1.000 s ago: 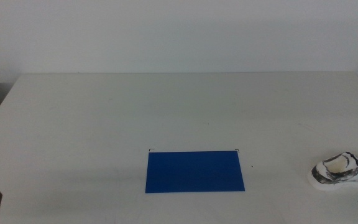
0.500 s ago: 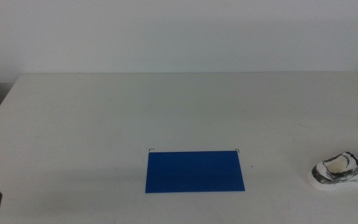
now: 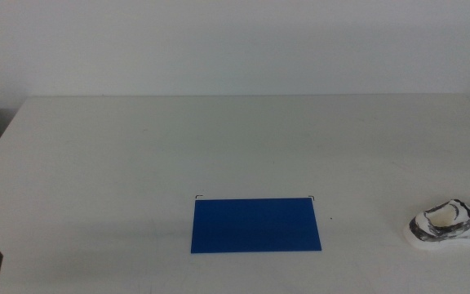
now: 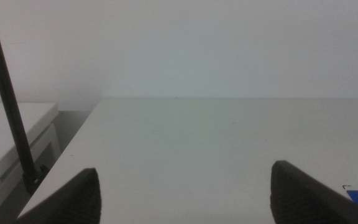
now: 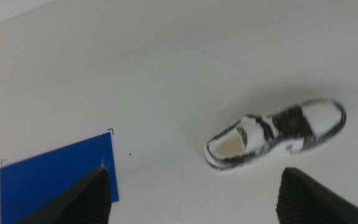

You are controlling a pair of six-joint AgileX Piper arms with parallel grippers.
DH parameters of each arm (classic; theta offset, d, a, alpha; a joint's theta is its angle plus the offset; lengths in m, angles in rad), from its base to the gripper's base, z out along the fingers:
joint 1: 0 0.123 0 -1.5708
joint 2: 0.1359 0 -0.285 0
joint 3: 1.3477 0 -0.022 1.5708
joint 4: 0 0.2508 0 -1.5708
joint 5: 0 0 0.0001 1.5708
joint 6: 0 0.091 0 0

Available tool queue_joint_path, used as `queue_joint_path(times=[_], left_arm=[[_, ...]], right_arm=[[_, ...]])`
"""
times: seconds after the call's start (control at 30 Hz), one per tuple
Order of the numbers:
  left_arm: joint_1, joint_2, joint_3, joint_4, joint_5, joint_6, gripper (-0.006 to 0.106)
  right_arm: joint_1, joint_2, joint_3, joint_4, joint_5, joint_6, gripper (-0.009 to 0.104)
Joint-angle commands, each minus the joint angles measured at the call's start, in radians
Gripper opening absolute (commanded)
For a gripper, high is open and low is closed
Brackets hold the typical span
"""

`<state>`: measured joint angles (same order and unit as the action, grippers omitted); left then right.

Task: Use one arm to grab the shoe from the table and place it on the mat.

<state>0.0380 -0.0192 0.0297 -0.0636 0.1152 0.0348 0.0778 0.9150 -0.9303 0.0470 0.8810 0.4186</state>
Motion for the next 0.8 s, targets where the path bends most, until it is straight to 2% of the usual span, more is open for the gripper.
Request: queue_joint_path(times=[0.0,0.17,0.43,0.77], left_arm=[[-0.005,-0.007,0.005,-0.013,-0.081,-0.012,0.094],[-0.005,-0.007,0.005,-0.013,-0.081,-0.012,0.094],[-0.005,-0.007,0.005,-0.013,-0.081,-0.012,0.094],[-0.005,-0.007,0.005,-0.013,-0.081,-0.012,0.094]], right_arm=[[-0.003,0.058,-0.086,-0.025,0.017,0.123,0.092],[-0.003,0.17,-0.138,-0.117,0.093,0.329,0.092],[-0.003,0.294,-0.144,-0.111,0.077,0.593,0.092],[-0.004,0.436,-0.144,-0.203,0.09,1.042,0.092]])
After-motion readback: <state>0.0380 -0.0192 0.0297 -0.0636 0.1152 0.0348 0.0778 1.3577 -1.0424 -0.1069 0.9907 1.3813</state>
